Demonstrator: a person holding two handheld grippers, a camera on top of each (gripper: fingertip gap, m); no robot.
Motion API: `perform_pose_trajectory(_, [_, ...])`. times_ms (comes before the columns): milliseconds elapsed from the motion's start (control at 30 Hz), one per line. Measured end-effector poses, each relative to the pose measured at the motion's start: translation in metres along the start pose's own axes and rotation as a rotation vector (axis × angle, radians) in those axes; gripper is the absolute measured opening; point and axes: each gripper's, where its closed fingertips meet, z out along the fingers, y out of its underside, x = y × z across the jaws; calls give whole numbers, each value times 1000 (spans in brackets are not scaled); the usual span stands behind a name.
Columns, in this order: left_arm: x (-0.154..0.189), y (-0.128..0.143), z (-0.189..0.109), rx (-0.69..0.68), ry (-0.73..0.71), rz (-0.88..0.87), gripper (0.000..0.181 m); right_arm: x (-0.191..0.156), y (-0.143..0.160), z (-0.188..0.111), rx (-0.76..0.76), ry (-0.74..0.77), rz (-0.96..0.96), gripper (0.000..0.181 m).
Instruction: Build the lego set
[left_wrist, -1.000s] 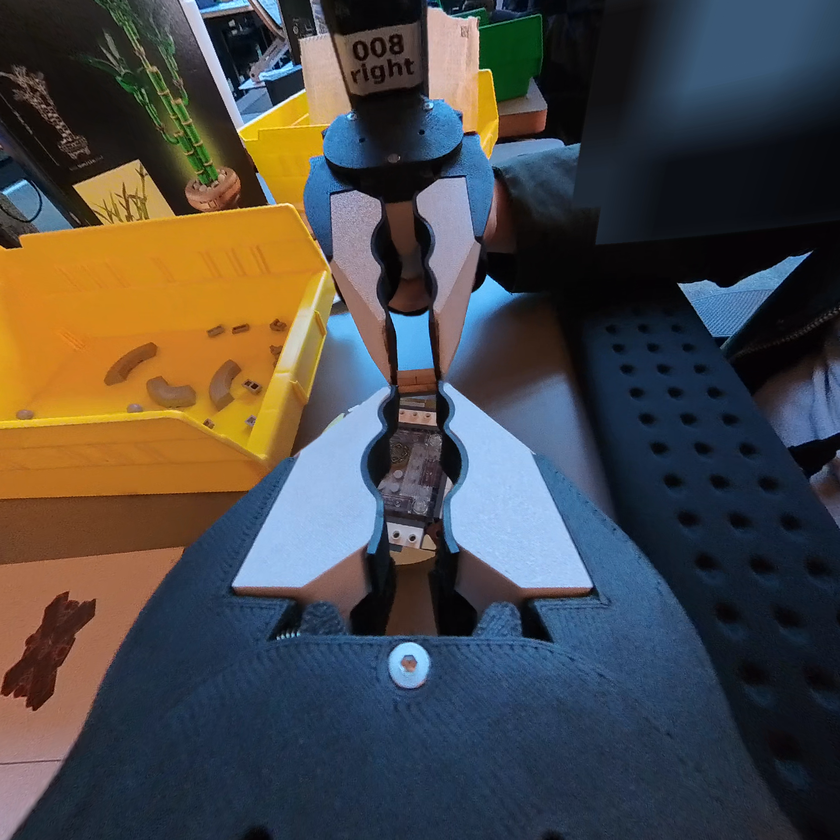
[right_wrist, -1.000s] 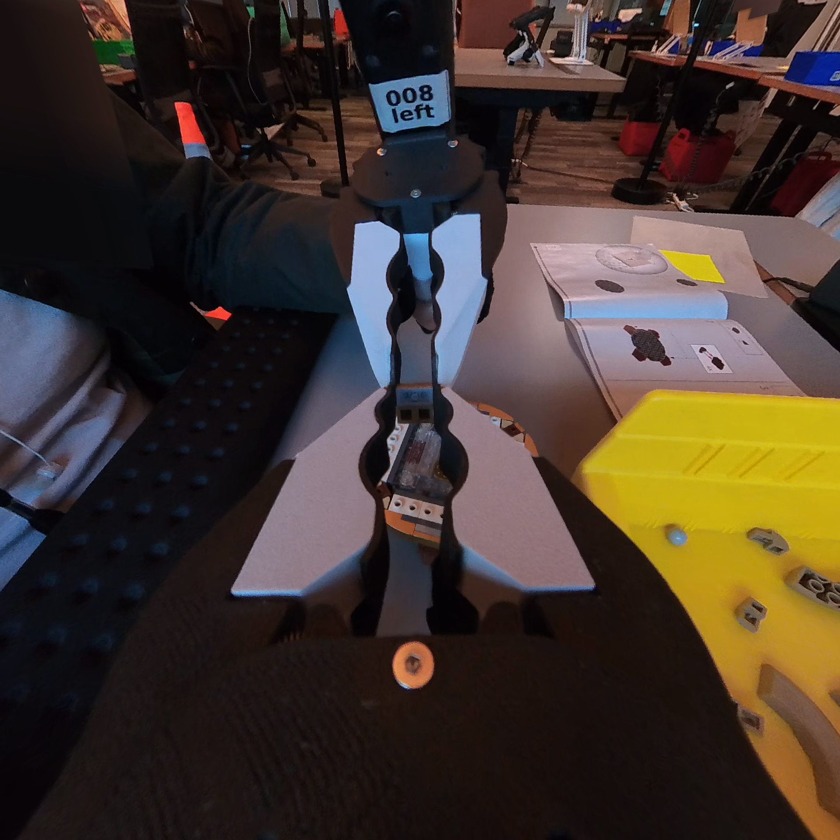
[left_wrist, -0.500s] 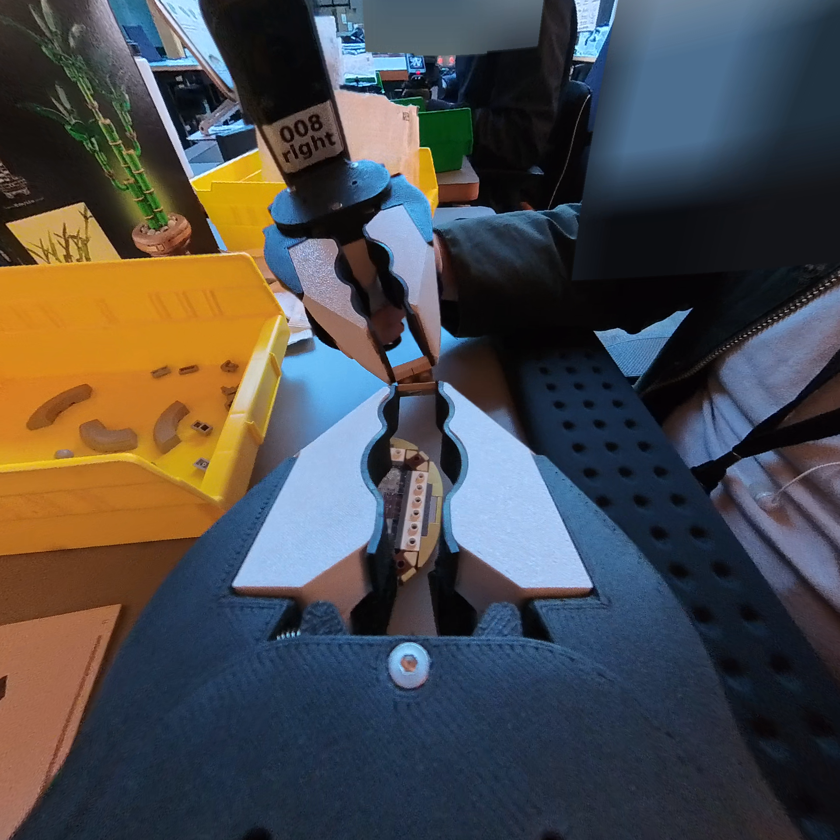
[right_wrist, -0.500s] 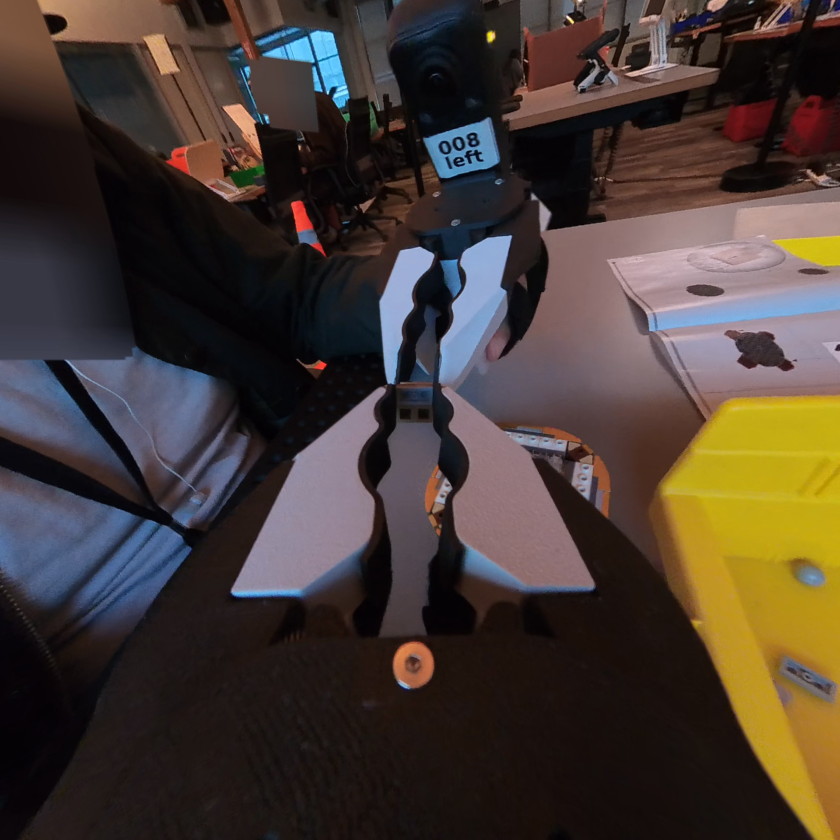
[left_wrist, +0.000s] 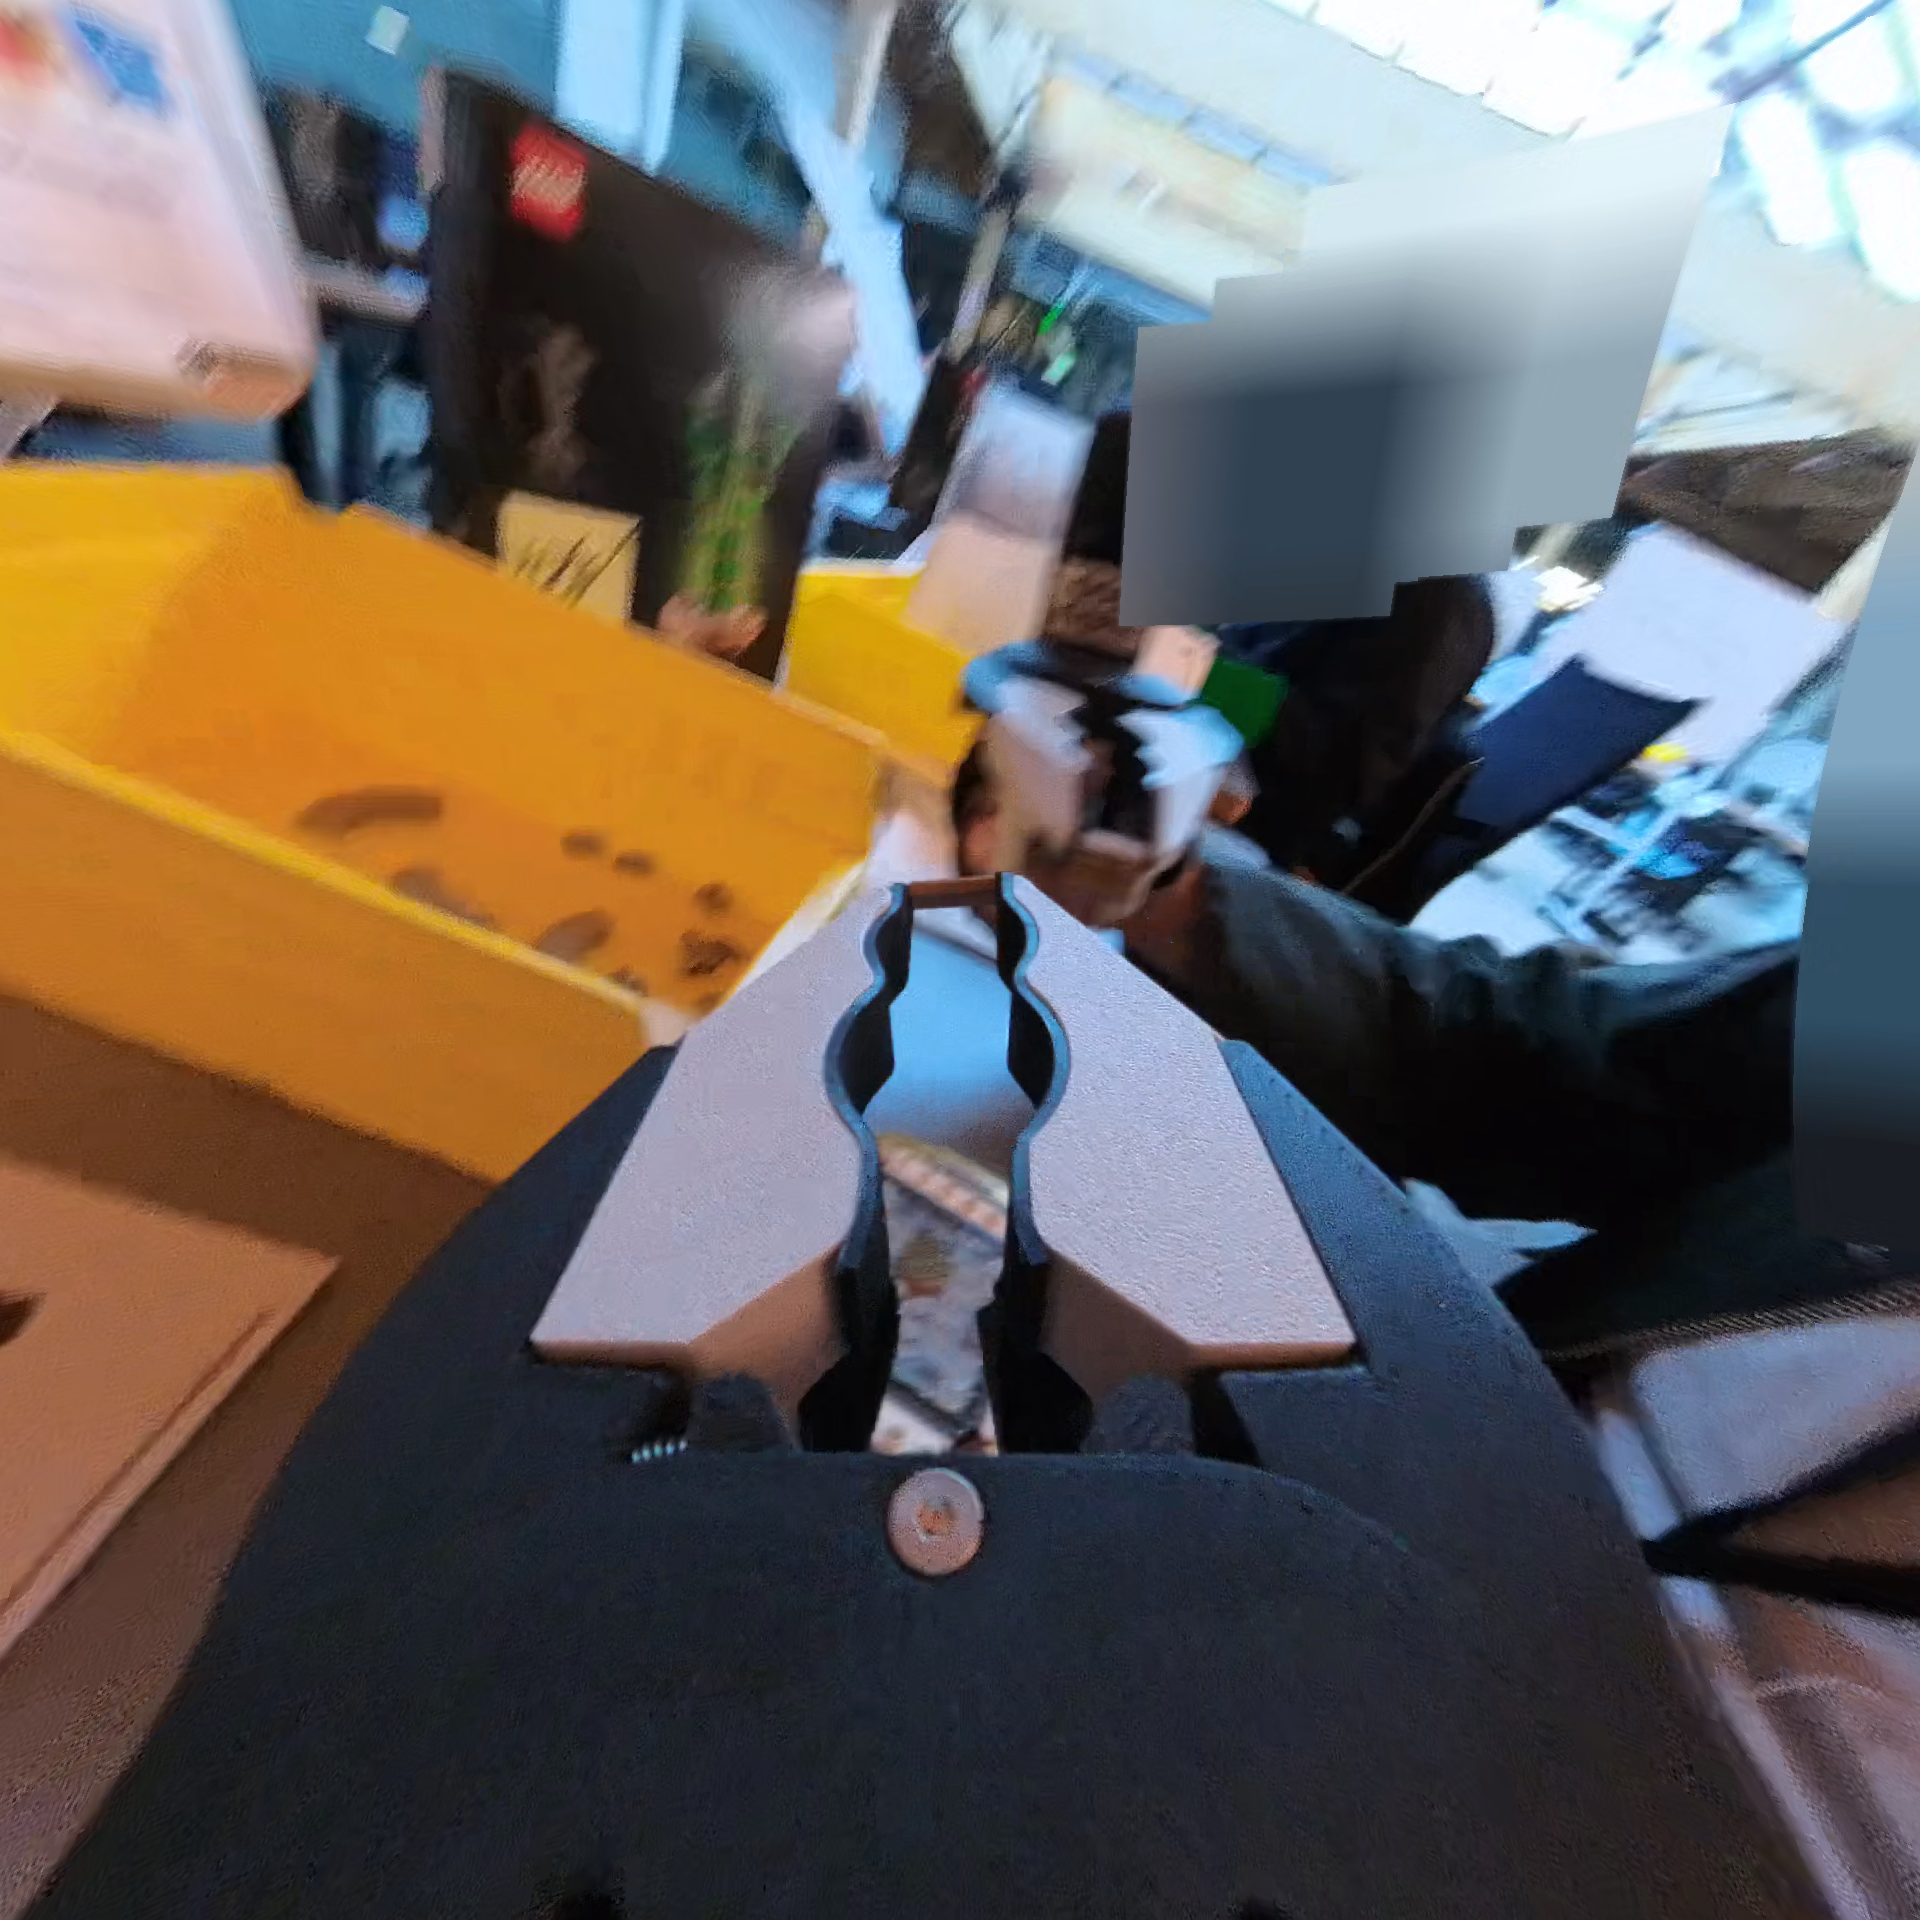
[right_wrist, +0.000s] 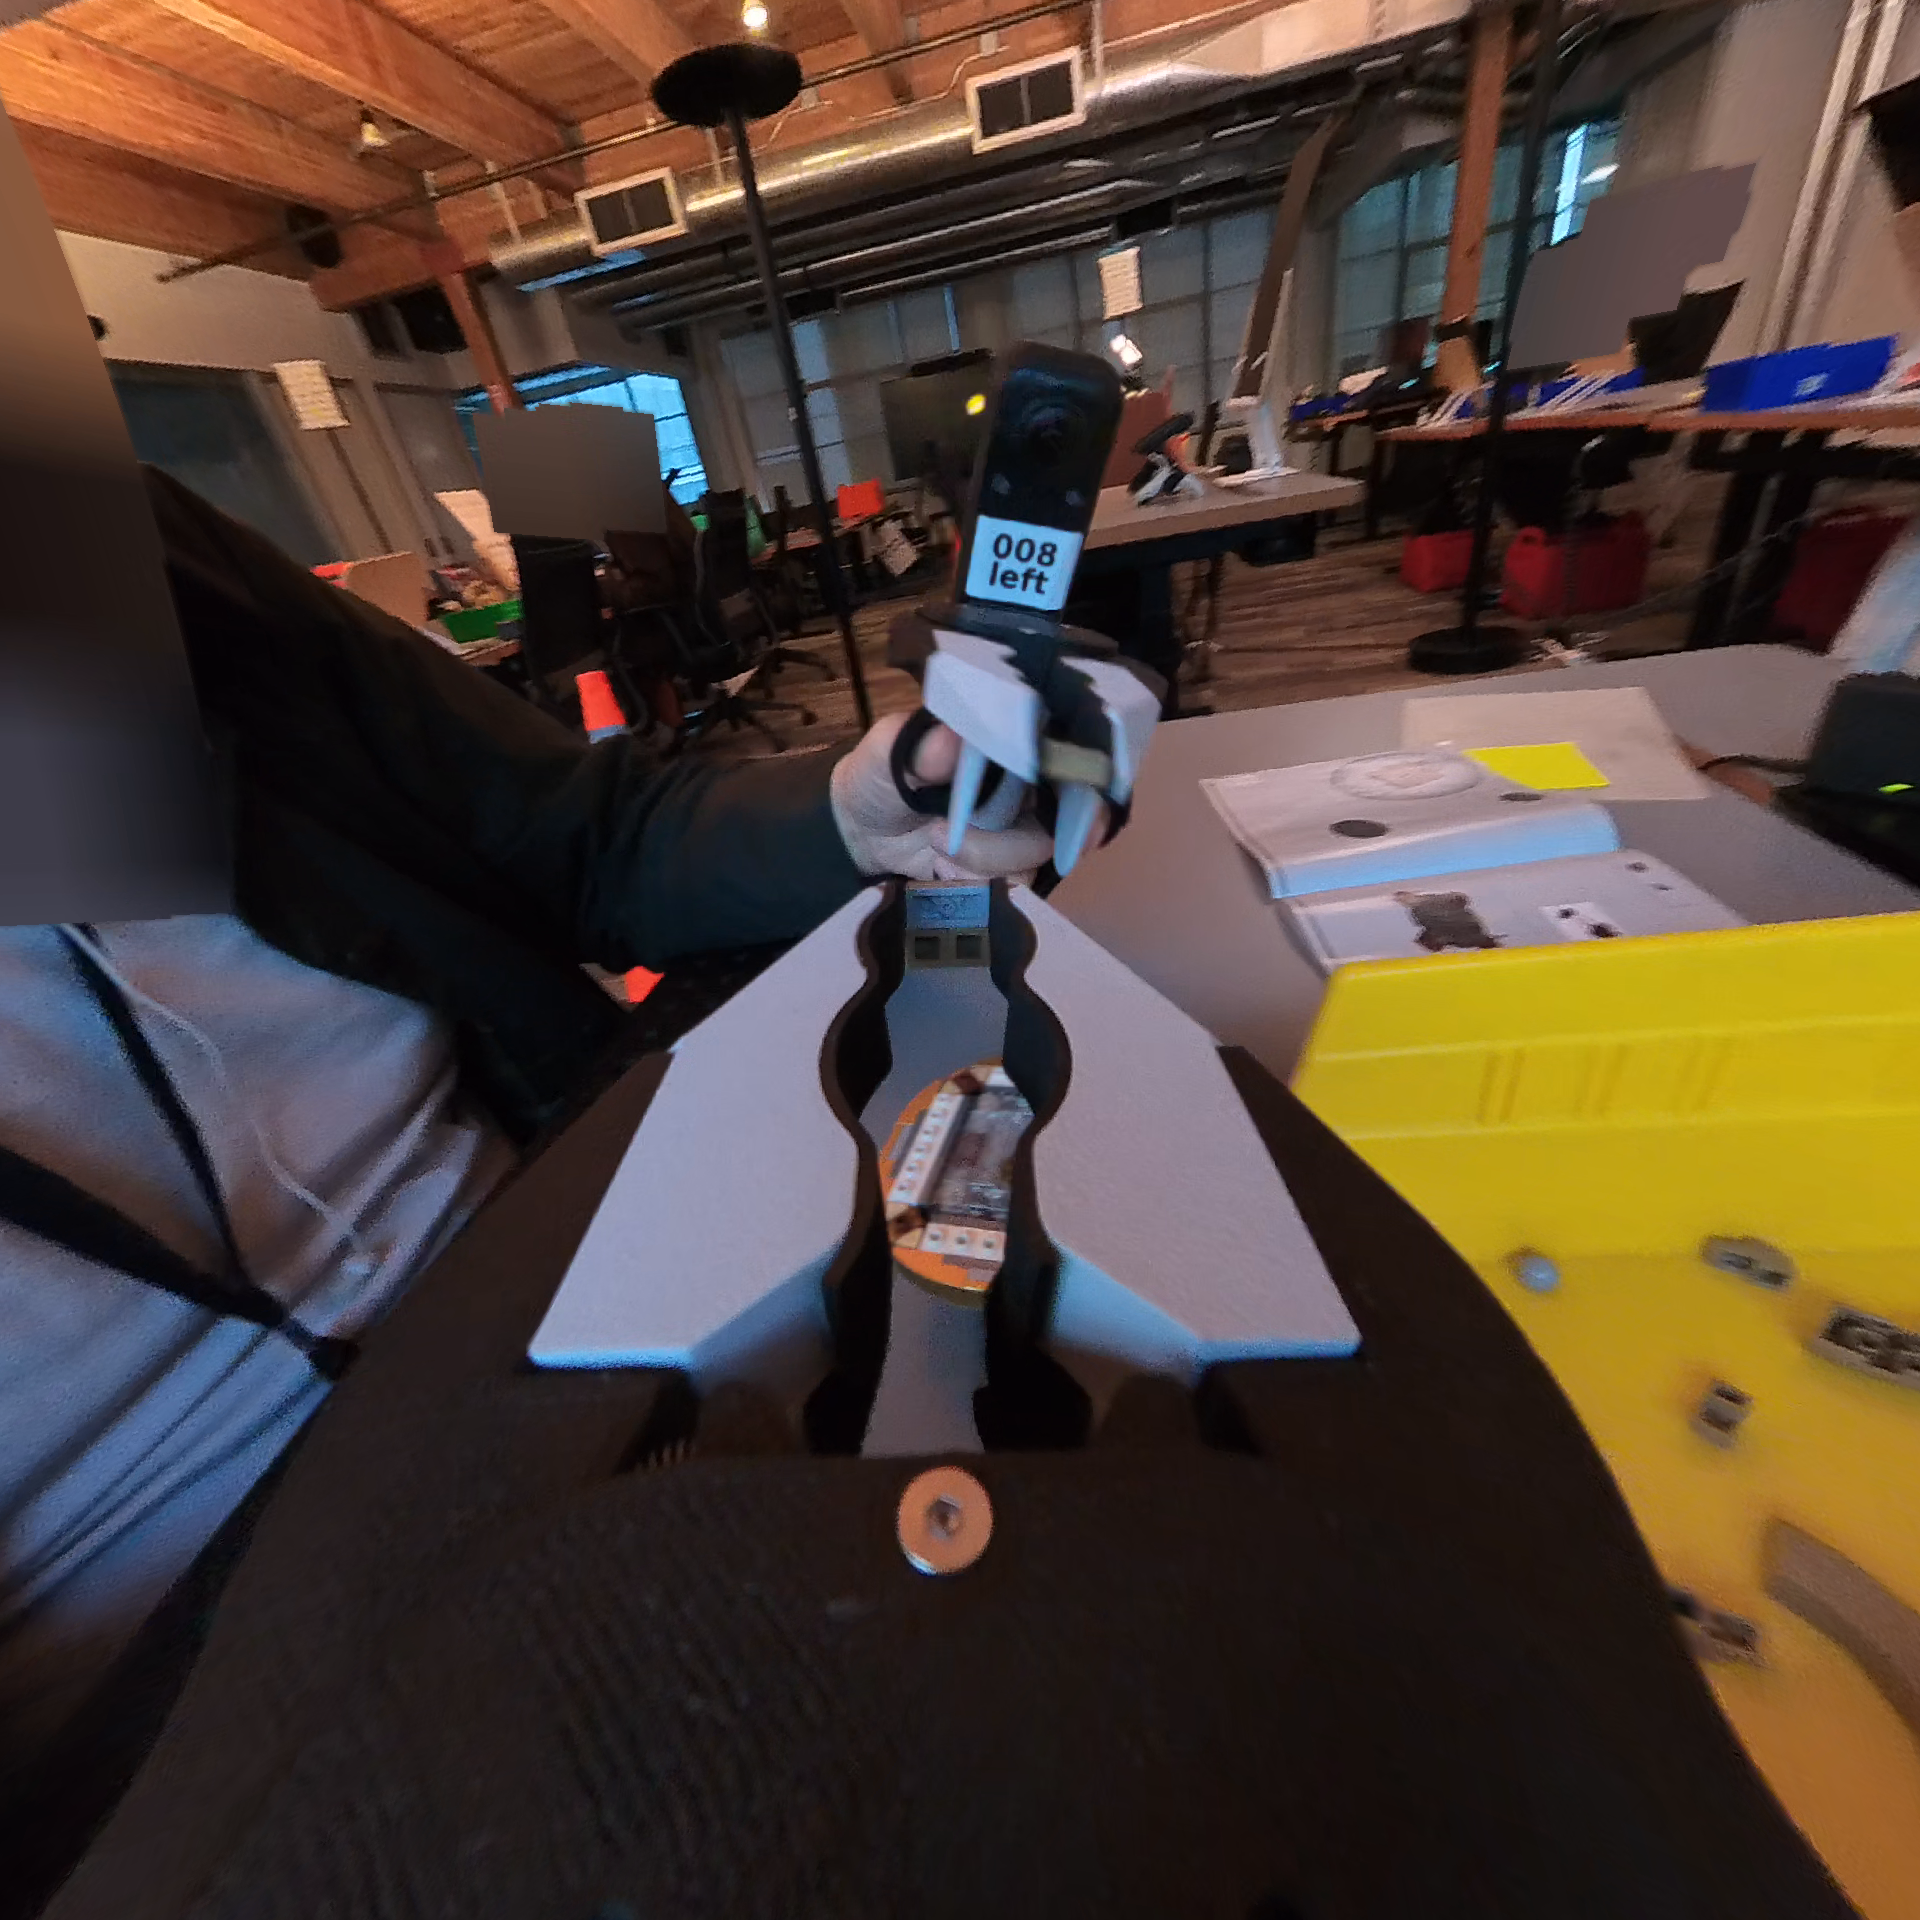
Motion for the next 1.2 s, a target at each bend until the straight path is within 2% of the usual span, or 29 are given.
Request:
perform_pose_trajectory(100, [-37,6,23,-183,-135,14,14,10,-11,-13,46,76,-46,14])
perform_pose_trajectory(200, [-70,-2,49,-269,-256,75,16,17,-19,-27,77,151,-84,14])
perform_pose_trajectory(300, [-105,-4,64,-307,-384,15,55,26,-27,-41,126,211,-82,14])
perform_pose_trajectory(367, [-107,-7,67,-280,-371,-2,61,34,-29,-49,153,248,-58,14])
perform_pose_trajectory(467, [-92,-21,60,-184,-306,26,56,46,-30,-56,175,306,-36,14])
perform_pose_trajectory(533, [-53,-35,62,-96,-101,39,47,42,-34,-55,218,253,3,14])
perform_pose_trajectory(600, [-13,-41,67,-61,91,18,47,36,-41,-54,280,191,52,13])
perform_pose_trajectory(667, [12,-40,72,-58,180,39,47,32,-45,-54,319,144,91,13])
perform_pose_trajectory(767, [28,-27,82,-113,178,140,41,29,-45,-50,332,117,111,13])
perform_pose_trajectory(900, [28,-23,85,-123,132,200,16,25,-45,-46,333,96,113,13])
perform_pose_trajectory(967, [28,-22,84,-124,147,186,16,25,-45,-45,330,99,110,13])
perform_pose_trajectory(1033, [26,-20,85,-132,150,166,23,25,-44,-43,327,101,107,13])
perform_pose_trajectory(1100, [28,-18,85,-138,163,168,15,25,-43,-41,325,101,109,13])
perform_pose_trajectory(1200, [28,-17,85,-142,161,174,14,27,-42,-41,325,109,103,13])
